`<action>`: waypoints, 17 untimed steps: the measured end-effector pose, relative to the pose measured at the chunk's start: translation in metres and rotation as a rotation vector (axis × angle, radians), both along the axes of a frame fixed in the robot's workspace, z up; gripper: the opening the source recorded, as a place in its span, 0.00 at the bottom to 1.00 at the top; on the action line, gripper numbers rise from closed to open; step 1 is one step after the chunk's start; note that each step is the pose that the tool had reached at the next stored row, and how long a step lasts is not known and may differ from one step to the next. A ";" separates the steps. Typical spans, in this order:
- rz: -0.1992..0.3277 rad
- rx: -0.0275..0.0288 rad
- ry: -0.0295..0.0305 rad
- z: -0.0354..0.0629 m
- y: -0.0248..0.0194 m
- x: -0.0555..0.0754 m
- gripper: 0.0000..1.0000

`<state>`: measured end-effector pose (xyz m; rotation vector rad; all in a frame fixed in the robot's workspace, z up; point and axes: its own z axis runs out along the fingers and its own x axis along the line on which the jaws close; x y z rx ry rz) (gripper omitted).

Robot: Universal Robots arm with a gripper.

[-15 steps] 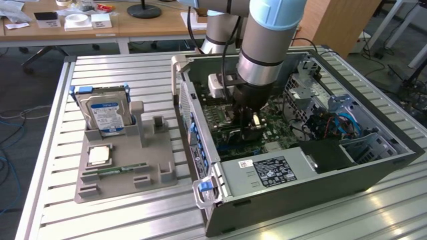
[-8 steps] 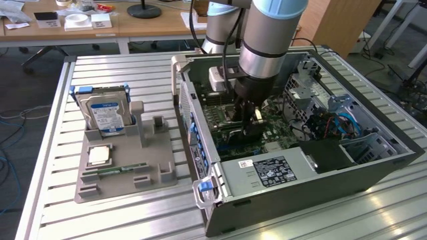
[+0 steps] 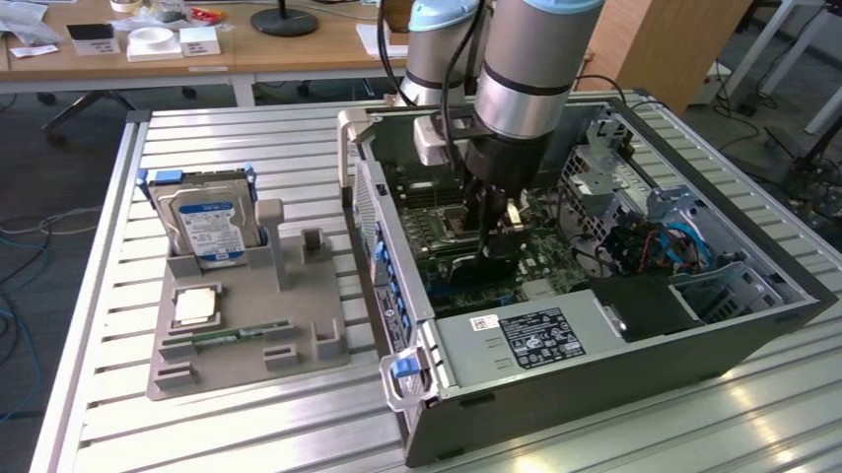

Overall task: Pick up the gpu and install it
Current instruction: 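Insert the gpu into the slot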

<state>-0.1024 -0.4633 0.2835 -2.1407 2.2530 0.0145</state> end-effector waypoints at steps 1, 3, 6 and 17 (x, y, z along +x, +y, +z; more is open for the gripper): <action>0.000 -0.0001 0.0000 0.0018 0.0000 0.000 0.58; 0.000 0.0000 0.0000 0.0048 0.0000 0.000 0.58; 0.000 0.0000 0.0000 0.0086 0.0001 0.000 0.58; 0.000 0.0002 -0.0001 0.0204 0.0001 0.000 0.58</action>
